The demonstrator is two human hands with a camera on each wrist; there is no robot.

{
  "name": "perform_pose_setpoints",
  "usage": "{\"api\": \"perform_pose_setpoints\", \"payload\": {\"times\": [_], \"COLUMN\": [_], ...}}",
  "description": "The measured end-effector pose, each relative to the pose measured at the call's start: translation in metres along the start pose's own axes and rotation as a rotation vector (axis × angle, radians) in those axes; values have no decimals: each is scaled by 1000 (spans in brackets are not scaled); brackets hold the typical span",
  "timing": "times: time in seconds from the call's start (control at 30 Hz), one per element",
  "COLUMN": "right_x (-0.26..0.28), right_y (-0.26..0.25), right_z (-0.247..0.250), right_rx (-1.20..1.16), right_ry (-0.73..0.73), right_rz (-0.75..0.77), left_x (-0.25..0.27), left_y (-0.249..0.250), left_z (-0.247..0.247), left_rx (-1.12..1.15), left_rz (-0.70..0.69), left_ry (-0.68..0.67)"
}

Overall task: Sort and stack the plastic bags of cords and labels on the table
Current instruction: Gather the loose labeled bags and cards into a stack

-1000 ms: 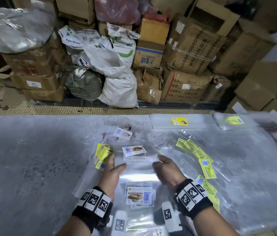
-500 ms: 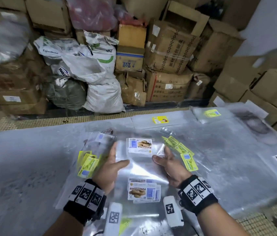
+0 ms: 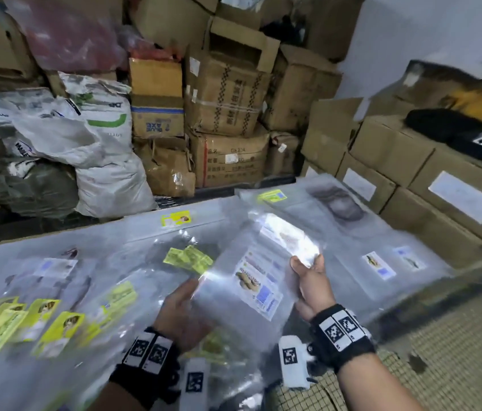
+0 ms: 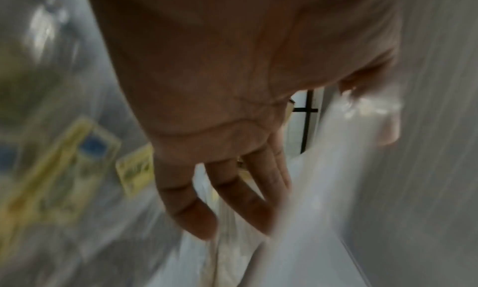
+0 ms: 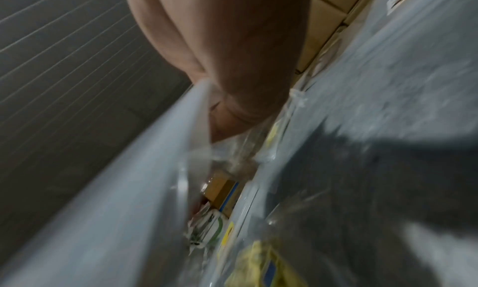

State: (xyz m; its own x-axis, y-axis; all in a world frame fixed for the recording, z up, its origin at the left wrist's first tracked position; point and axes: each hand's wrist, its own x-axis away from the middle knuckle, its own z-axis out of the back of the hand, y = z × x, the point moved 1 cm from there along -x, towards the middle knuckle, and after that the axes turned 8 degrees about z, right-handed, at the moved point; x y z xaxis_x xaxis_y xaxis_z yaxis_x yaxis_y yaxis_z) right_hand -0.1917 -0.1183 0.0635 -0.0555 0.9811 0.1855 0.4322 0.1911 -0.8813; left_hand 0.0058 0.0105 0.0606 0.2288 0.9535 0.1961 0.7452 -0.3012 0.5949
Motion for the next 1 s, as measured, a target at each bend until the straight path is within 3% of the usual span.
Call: {"api": "perform_pose_setpoints", "payload": {"times": [0.07,0.2,0.23,0.3,0.43,0.57,0.67,0.77,0.87,1.0], "right_x": [-11,-25,-28,-33,-41,-59,-88,-119,-143,-176], "right_y": [-17,-43,-47,-51,-61,-77,-80,-92,-114,-138], "right_z": [25,65,75,92,120,155,187,215,233,259], "right_rx": [70,122,129,153,157,172,233,129,18,107], "right_ry": [75,223,252,281,294,305,399,477,417,446], "right_rz": [25,40,42,42,6,0,-32,-73,-118,-115], "left_x": [-27,-73,-86,-111,-165,-184,-207,-233,-255,-284], "left_y": [-23,-60,-67,-80,-99,-91,-94,-100,-107,-116], "left_z": [-20,-77,-86,-87,-52,-92,-110,-118,-124,-129], "left_rx": [65,186,149,-80,-267,-485,-596,-530,-544,-531], "left_rz": [-198,-139,-19,-51,-62,-54,-73,-22,-14,44], "left_ry": [-14,14,143,436,652,634,611,573,558,542]}}
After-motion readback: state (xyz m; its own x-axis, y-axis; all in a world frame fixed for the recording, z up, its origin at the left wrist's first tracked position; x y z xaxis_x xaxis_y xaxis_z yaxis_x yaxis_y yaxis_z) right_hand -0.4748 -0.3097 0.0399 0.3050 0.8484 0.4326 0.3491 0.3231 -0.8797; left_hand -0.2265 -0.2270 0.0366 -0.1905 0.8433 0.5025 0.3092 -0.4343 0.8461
